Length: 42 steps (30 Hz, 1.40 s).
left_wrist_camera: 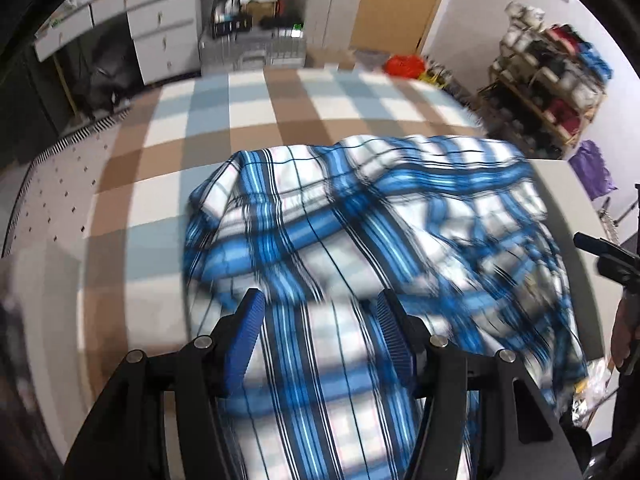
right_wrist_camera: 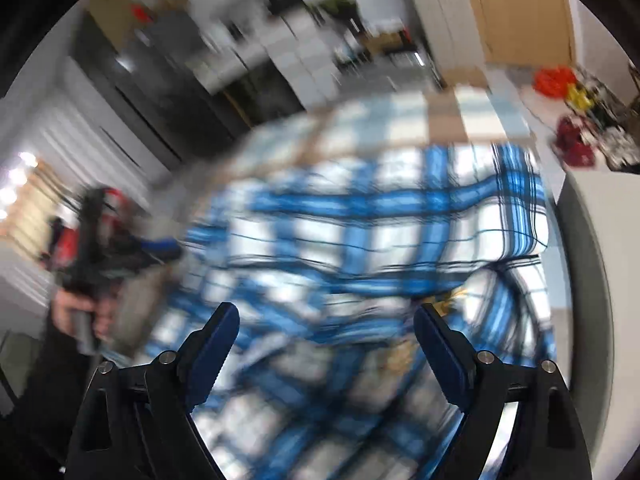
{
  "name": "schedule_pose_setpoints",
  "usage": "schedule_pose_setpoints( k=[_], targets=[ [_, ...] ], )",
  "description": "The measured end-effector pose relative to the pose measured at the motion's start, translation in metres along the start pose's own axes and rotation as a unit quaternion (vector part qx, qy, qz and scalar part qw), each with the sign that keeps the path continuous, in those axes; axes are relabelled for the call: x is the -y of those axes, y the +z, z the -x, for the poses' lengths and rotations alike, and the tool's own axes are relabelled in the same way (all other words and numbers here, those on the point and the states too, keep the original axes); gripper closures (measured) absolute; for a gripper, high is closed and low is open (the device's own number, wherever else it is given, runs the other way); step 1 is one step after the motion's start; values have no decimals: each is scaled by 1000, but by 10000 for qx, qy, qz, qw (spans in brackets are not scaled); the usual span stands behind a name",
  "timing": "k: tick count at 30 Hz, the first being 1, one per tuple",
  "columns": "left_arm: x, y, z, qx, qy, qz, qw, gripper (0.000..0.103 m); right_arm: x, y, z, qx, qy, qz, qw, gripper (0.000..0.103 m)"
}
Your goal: Fold large clothes
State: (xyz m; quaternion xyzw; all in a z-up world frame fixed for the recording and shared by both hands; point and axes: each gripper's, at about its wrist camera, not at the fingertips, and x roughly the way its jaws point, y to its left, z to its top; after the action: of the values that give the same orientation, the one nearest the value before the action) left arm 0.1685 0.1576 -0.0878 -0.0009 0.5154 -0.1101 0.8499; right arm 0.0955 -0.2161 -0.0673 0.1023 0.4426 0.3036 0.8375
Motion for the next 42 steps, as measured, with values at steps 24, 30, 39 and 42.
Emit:
schedule_pose_setpoints(
  k=[24,30,39,42],
  targets=[
    [-9,-148,67,711,20,635,9954,32,-96,-150,17,79,46,380,9992,0],
    [-8,-159,64,962,61,345,9947,32,-101,-164,-26,-1367,-727,1148,9813,1],
    [-9,-163,63,1107,-113,288,9934,32,-88,-151,-47,-2039,-1144,1607,9589,42],
    [-7,-164,65,1172,-149,265,9926,32,-96,-159,-41,-2296,-845,1660,9553,68]
  ],
)
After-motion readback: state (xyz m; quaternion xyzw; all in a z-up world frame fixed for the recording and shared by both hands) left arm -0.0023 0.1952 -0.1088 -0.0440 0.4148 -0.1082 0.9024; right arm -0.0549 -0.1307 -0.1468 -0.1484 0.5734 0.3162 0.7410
